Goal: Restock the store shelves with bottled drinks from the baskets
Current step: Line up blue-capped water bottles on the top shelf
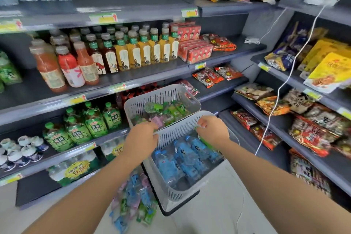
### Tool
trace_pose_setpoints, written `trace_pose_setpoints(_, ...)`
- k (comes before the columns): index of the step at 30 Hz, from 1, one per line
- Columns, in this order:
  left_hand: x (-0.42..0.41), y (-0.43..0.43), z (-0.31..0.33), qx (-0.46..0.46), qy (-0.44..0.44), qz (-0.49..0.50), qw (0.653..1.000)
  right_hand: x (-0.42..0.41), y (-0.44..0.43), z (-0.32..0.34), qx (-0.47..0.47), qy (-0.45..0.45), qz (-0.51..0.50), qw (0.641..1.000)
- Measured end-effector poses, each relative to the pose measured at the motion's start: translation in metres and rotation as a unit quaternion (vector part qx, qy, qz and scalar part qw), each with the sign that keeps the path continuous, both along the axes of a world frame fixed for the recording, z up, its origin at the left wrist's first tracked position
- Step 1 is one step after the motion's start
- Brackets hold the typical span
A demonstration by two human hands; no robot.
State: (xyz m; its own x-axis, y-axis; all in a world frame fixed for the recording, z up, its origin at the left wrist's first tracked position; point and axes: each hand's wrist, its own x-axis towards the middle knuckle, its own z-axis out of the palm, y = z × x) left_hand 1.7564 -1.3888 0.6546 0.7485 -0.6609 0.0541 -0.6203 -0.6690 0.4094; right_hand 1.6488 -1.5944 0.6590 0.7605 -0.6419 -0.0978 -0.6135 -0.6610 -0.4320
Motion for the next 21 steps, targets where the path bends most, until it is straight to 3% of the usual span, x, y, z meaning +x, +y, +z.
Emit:
trace_pose_setpoints(8, -0.024, -0.104, -0.087, 0.083, 0.087, 0.004, 0.993, -0.014, -0.093, -0.078, 0.029, 0.110, 0.015, 0.993)
trace_pose_setpoints(16, -0.025, -0.147, -0.173, 0.161, 0.191, 0.044, 0.967, -0.005, -0.136, -0.154, 0.065, 0.207, 0.044, 0.975)
trace_pose_setpoints(21, -0.015, -0.168, -0.216, 0.125, 0.344, 0.124, 0.922, 0.017, -0.142, -0.197, 0.084, 0.226, 0.021, 0.970)
